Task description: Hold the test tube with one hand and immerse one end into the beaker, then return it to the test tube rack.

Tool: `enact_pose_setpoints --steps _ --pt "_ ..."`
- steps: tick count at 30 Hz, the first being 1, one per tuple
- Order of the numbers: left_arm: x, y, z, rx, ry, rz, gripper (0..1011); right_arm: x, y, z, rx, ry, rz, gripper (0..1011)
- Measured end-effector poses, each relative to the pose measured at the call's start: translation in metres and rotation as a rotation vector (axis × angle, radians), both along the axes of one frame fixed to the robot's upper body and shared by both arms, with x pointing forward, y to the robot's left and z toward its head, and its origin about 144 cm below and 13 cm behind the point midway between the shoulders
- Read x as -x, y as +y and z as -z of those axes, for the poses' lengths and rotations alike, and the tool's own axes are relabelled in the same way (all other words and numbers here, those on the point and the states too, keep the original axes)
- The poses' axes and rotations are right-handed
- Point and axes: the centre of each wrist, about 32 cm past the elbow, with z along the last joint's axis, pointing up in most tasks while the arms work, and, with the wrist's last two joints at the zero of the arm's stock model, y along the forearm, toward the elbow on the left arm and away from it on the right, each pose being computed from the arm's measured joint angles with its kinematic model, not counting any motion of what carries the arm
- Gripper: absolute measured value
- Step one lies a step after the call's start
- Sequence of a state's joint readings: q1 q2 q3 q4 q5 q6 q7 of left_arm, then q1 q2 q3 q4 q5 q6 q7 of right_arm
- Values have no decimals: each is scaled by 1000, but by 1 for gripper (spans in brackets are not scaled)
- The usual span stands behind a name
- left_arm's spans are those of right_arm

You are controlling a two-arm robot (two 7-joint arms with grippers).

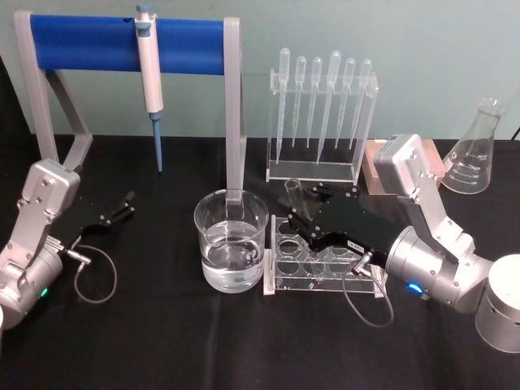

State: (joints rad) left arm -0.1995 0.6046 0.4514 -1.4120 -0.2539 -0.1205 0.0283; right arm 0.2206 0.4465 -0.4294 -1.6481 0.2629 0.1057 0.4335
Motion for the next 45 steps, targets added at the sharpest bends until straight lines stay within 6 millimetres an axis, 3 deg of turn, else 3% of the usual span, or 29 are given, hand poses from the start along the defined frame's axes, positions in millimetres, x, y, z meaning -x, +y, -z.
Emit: enact_pose_setpoints --steps 3,6,12,26,45 --pt "0 0 0 0 0 0 1000 3 0 -1 -26 7 10 262" --pt "0 0 0 0 0 0 1000 5 -1 -1 -51 14 15 226" --pt "0 0 0 0 0 0 1000 12 -5 -7 -129 18 36 226" --pt "0 0 0 0 0 0 1000 31 -14 -42 -323 -72 96 226" --pt "0 0 0 0 0 0 1000 31 -13 -43 -323 -71 96 226"
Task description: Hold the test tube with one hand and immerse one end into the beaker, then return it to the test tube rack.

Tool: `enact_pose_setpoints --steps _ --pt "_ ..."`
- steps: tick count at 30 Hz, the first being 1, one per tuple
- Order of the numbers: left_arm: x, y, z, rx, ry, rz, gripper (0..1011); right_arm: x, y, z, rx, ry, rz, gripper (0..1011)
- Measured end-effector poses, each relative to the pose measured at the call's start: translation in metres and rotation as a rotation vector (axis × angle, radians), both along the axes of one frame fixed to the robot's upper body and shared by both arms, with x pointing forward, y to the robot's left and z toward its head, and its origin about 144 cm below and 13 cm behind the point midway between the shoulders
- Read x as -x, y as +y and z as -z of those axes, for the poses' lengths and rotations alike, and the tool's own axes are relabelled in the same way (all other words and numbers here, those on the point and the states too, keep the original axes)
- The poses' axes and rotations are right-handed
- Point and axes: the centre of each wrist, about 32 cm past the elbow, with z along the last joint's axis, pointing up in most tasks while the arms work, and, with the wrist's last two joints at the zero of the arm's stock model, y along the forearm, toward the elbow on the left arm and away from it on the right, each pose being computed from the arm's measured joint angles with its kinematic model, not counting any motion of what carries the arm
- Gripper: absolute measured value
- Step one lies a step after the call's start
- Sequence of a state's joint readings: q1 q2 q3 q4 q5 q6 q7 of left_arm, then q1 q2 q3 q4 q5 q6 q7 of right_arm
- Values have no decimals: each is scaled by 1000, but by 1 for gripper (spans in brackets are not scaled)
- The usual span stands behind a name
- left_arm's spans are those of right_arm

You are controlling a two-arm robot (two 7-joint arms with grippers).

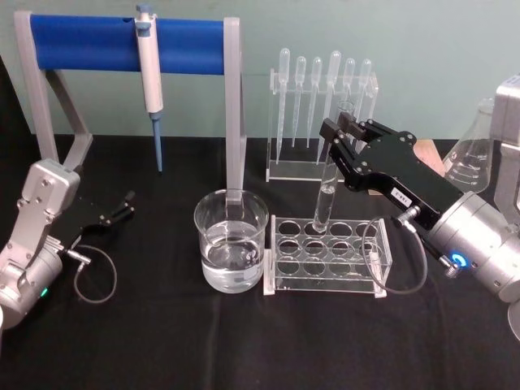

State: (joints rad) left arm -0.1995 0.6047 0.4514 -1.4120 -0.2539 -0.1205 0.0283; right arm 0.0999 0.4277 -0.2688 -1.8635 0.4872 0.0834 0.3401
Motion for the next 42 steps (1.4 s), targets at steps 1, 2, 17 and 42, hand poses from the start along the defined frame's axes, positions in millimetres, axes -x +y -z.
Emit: enact_pose_setpoints --steps 1,2,17,42 --pt "0 0 0 0 0 0 1000 0 0 0 0 0 0 226" --pt "0 0 0 0 0 0 1000 0 0 0 0 0 0 226" --pt "0 0 0 0 0 0 1000 0 0 0 2 -1 -1 226" --pt "0 0 0 0 0 0 1000 0 0 0 2 -1 -1 226"
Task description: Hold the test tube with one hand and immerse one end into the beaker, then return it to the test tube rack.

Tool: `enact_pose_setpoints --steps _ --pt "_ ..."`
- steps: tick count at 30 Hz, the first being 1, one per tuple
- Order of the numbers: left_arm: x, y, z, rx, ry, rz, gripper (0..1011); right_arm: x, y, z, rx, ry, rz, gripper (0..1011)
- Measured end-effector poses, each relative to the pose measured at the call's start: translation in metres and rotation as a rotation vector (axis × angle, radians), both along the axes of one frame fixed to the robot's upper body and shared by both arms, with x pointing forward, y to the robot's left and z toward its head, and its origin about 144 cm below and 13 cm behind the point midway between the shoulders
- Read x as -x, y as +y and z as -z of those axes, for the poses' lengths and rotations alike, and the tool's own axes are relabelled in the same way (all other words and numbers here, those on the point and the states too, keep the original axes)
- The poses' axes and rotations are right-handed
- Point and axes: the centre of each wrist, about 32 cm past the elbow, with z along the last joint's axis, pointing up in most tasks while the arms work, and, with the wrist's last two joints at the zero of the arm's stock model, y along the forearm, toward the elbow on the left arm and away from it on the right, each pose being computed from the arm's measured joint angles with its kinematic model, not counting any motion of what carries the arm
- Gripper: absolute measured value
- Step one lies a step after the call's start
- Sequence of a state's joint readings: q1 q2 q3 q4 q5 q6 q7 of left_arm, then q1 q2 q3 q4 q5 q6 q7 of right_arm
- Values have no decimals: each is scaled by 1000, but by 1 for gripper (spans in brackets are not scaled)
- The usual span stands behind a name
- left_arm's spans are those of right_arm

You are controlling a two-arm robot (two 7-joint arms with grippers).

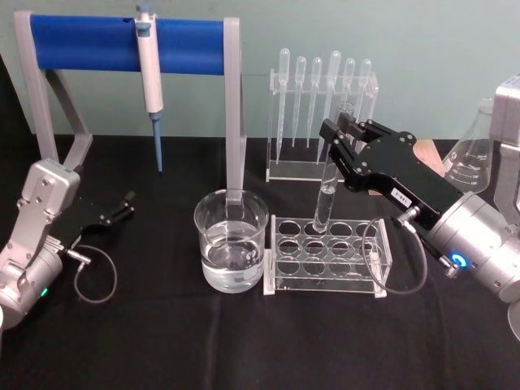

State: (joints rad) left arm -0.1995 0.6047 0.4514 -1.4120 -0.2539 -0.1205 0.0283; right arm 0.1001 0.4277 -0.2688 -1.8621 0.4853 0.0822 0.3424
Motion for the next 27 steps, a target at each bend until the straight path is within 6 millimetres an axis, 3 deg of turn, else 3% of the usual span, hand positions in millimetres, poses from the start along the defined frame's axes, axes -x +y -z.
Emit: enact_pose_setpoints --steps 27 --pt "0 0 0 0 0 0 1000 0 0 0 0 0 0 226"
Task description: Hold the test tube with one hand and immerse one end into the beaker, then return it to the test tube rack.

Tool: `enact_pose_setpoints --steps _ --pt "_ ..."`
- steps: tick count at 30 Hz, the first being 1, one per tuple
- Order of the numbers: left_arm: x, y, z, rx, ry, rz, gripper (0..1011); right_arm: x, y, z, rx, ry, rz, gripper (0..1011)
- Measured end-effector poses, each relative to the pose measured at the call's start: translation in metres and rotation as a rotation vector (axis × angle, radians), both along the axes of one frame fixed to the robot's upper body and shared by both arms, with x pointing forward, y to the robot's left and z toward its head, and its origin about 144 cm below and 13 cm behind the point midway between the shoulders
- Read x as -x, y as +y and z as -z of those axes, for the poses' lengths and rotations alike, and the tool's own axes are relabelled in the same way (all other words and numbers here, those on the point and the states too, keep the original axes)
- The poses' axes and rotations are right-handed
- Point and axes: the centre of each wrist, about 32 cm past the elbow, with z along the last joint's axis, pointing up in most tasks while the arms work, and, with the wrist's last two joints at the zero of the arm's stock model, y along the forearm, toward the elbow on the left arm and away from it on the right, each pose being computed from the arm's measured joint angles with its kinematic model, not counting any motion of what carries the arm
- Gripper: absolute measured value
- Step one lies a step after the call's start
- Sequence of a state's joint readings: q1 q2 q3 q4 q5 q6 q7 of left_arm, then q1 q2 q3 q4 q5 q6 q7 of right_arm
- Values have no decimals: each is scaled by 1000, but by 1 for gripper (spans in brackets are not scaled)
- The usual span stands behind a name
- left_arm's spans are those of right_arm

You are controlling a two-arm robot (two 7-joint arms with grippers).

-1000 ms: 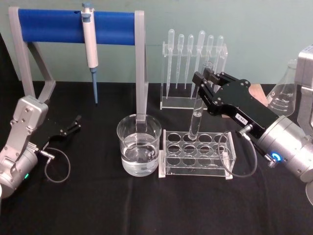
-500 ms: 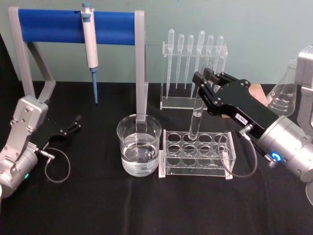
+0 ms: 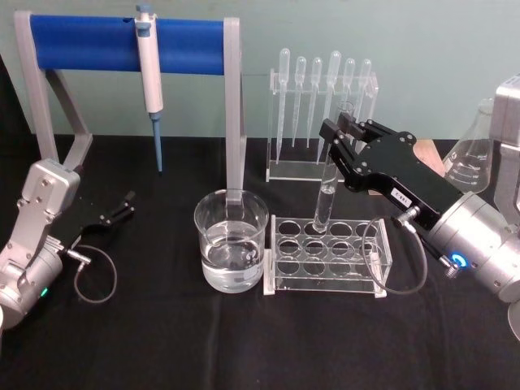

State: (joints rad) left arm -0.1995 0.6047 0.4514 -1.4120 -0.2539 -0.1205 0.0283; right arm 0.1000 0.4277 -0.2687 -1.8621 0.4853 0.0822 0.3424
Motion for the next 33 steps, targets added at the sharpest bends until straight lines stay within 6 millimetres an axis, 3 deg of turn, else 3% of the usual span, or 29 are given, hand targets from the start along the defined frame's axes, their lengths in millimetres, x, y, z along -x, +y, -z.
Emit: enact_pose_setpoints --steps 33 --pt "0 0 0 0 0 0 1000 0 0 0 0 0 0 226"
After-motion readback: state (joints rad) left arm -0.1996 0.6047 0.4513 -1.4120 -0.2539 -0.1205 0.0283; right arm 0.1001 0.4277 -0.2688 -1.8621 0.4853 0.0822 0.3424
